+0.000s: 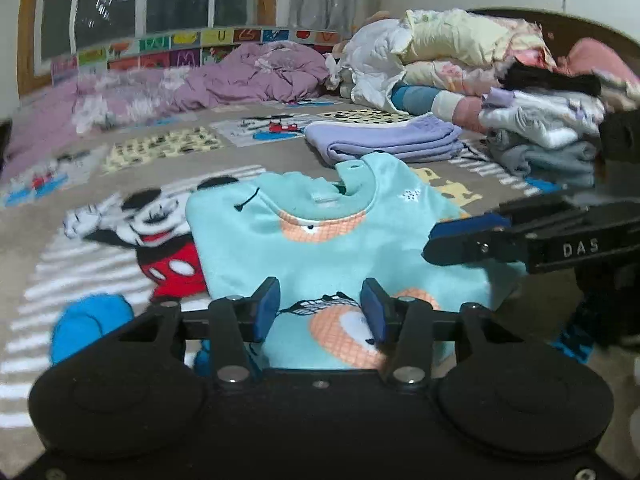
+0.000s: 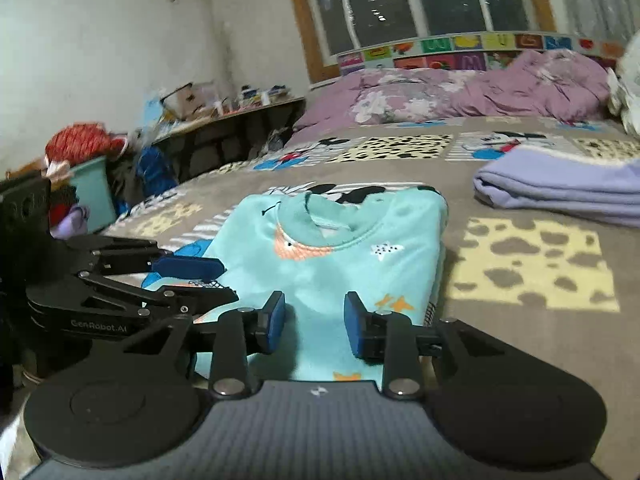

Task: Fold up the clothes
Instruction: 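Grasp the sides of the folded shirt with both grippers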

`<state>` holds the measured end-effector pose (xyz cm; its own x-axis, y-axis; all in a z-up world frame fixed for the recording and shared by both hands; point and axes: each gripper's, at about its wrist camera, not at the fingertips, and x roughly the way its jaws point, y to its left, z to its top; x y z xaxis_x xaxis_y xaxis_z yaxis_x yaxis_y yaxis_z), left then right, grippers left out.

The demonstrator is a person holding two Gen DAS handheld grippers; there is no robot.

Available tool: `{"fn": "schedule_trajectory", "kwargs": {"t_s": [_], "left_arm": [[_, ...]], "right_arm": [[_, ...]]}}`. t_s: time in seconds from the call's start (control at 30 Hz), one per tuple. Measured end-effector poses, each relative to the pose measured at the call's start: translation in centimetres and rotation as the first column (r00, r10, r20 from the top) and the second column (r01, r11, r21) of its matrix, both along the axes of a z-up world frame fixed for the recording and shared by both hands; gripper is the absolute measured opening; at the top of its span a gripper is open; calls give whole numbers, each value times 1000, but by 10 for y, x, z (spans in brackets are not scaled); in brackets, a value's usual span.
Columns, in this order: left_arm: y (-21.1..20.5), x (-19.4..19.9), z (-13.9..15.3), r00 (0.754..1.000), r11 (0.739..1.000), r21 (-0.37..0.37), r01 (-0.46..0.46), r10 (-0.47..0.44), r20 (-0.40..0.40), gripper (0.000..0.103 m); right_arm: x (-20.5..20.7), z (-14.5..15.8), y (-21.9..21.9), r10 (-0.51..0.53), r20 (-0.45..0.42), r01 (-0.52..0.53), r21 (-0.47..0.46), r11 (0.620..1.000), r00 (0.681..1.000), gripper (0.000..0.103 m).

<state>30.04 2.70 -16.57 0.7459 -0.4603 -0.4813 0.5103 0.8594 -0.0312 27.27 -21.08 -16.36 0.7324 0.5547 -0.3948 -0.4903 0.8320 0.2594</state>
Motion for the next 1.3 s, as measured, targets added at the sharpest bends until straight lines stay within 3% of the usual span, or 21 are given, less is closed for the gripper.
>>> {"fn": "schedule_trajectory", "kwargs": {"t_s": [0.27,0.37,0.43,0.53,0.6,0.63,0.83,0.93,1.03,1.17,1.3], "left_arm": [[2,-11,1,1000,999,-34,-1,2,8,49],[4,-26,19,996,998,-46,-42,46,72,49],[0,-29,30,990,998,-10,-57,58,130,49],[2,-16,40,989,998,-40,-50,55,137,49],[2,-6,44,988,998,-42,-45,51,145,49],[2,4,44,988,998,-36,-46,51,146,49],[6,45,21,999,998,-53,-19,21,42,50],[0,44,8,1000,1000,-15,4,-4,0,52],[-6,45,5,1000,1000,30,-9,9,-16,52],[8,34,18,999,997,-58,-48,48,-8,53],[23,23,33,995,983,-155,-103,103,-9,56]], "right_arm": [[4,0,-2,-30,-66,32,33,999,997,31],[-13,16,2,-65,-4,65,28,997,998,35],[-20,28,6,-52,44,52,-3,999,998,35],[-6,40,9,-47,69,52,-59,997,996,38],[8,45,10,-49,86,56,-85,995,995,49],[14,48,11,-49,95,58,-98,994,994,50],[65,31,11,-15,44,21,-151,988,999,49],[78,10,4,-25,-34,22,-97,995,999,49],[79,1,-4,-39,-47,38,-35,999,998,46],[80,5,1,-32,-61,28,-65,998,998,46],[55,26,-14,-96,-34,96,-7,995,995,48]]}}
